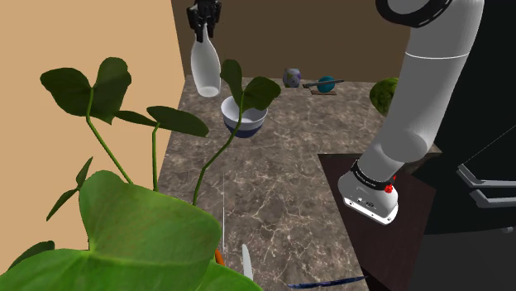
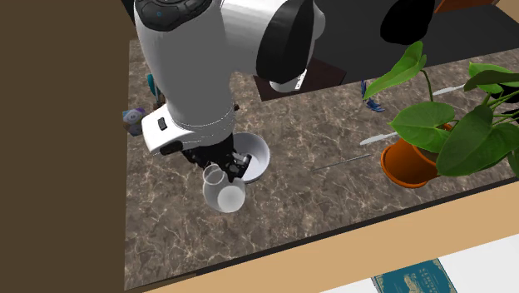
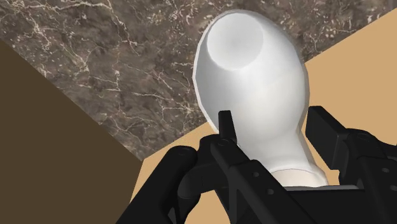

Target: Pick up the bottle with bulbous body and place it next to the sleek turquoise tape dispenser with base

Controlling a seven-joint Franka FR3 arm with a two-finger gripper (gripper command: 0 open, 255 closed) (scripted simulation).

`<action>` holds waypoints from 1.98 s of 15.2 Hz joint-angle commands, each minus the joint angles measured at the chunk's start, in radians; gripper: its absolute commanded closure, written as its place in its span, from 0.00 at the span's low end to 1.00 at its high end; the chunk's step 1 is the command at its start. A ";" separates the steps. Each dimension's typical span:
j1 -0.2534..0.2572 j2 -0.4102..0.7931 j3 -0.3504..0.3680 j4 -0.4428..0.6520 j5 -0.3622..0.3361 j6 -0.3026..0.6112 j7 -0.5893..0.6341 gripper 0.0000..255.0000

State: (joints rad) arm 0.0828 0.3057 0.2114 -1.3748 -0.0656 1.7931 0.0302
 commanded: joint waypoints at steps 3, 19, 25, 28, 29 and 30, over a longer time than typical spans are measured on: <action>0.004 0.014 0.000 0.077 -0.003 -0.064 0.000 1.00; -0.155 -0.346 -0.093 -0.226 0.097 -0.116 -0.246 1.00; -0.210 -0.458 -0.162 -0.289 0.114 -0.169 -0.370 1.00; -0.236 -0.501 -0.201 -0.302 0.116 -0.202 -0.432 1.00; -0.244 -0.513 -0.214 -0.304 0.116 -0.213 -0.453 1.00; -0.252 -0.524 -0.228 -0.305 0.115 -0.225 -0.475 1.00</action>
State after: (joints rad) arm -0.1615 -0.2022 -0.0036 -1.6774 0.0495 1.5833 -0.4228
